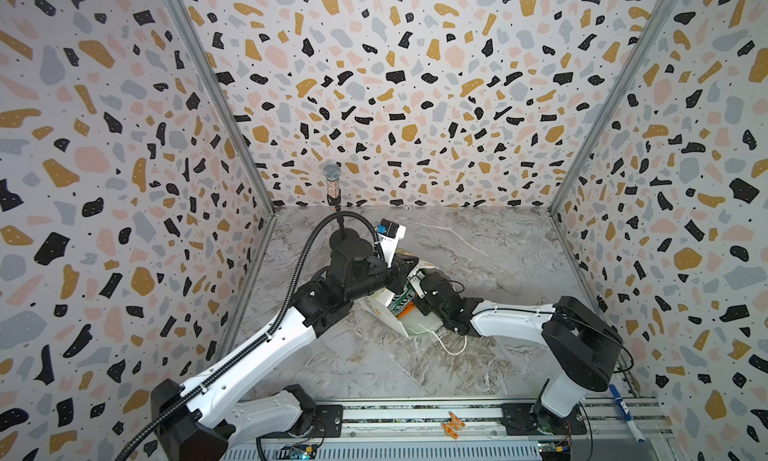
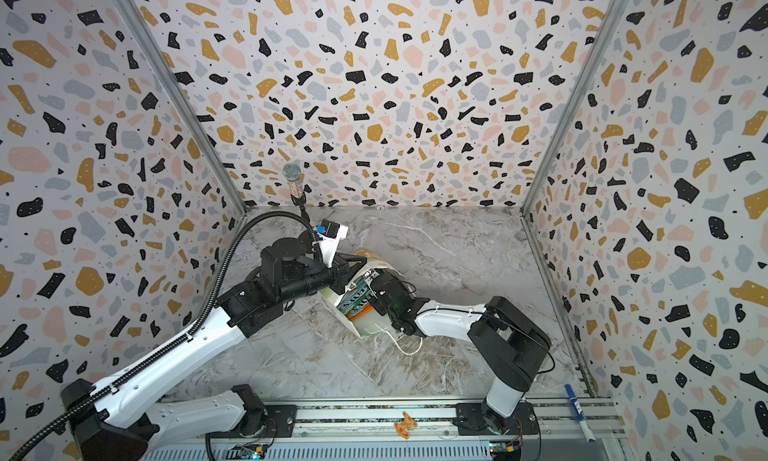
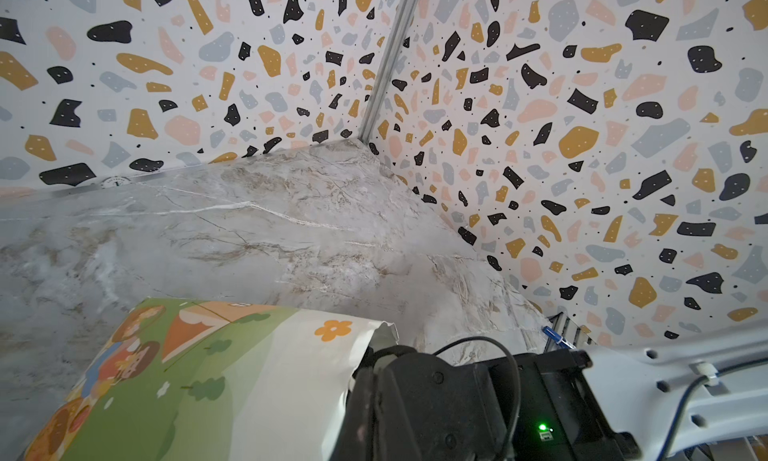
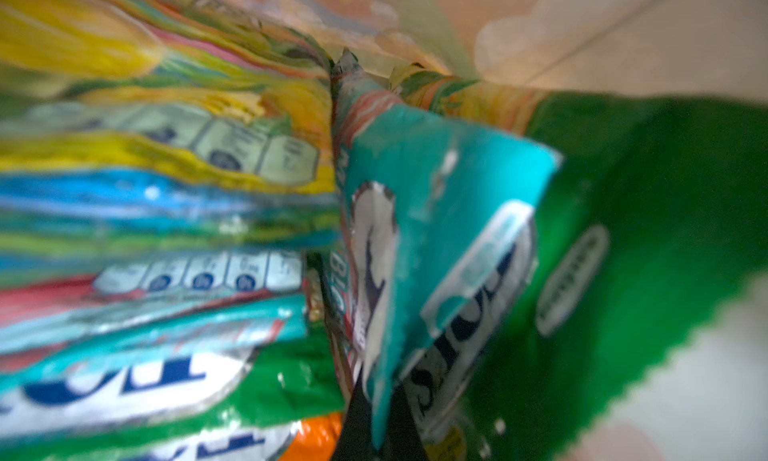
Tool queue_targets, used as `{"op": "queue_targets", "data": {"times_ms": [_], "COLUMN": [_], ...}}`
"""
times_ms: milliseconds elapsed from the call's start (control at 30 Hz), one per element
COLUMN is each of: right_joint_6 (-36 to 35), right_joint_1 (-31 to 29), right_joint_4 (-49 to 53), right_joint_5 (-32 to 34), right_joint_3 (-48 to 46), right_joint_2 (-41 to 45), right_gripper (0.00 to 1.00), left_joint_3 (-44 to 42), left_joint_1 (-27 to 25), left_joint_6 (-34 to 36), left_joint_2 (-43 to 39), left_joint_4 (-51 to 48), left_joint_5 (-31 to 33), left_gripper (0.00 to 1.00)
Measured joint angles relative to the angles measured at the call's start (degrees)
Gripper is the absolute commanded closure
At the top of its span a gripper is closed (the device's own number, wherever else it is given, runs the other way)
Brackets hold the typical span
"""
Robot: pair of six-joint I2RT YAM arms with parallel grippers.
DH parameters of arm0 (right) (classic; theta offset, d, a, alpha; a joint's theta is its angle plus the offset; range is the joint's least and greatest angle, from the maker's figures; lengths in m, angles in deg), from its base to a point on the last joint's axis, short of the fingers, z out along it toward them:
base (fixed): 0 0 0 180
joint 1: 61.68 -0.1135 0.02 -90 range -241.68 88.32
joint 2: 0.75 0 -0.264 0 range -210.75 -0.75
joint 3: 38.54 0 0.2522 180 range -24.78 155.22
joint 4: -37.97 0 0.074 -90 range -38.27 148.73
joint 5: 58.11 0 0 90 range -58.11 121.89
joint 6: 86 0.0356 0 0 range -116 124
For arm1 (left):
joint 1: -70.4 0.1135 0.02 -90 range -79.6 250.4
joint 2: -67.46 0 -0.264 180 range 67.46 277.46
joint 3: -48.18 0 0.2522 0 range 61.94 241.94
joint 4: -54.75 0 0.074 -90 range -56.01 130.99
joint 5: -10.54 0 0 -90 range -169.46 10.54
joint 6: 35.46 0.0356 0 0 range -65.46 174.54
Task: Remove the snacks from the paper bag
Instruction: 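Grasp the teal Fox's Mint Blossom packet with the right gripper, then pull the teal packet out of the bag with the right gripper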
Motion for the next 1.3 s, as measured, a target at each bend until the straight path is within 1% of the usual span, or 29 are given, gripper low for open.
{"op": "queue_targets", "data": {"times_ms": [167, 467, 767, 1300], "right_joint_6": [1.38, 3.76, 5.27, 5.42], "right_joint_1": [0.00, -0.02, -0.09, -0.52], "right_joint_4": [0.87, 3.21, 7.78, 20.70], "right_joint_5": [-2.67, -6.47, -8.66, -10.54], "right_joint_3": [-3.39, -7.45, -9.31, -9.44], "right_joint_2": [4.92, 11.89, 19.87, 35.47], "right_gripper": [1.00, 1.00, 1.00, 1.00], "left_joint_3": [0.00, 0.00, 0.00, -0.02], "left_joint_1": [-0.04, -0.04, -0.09, -0.09], "left_joint_6": [-1.01, -2.54, -2.99, -3.21], "left_joint_2": [0.00, 0.13, 0.61, 0.68], "left_joint_4": [-0.02, -0.04, 0.02, 0.04], "left_joint_5": [3.58, 7.91, 9.33, 10.12], "left_gripper": [1.00, 1.00, 1.00, 1.00]}}
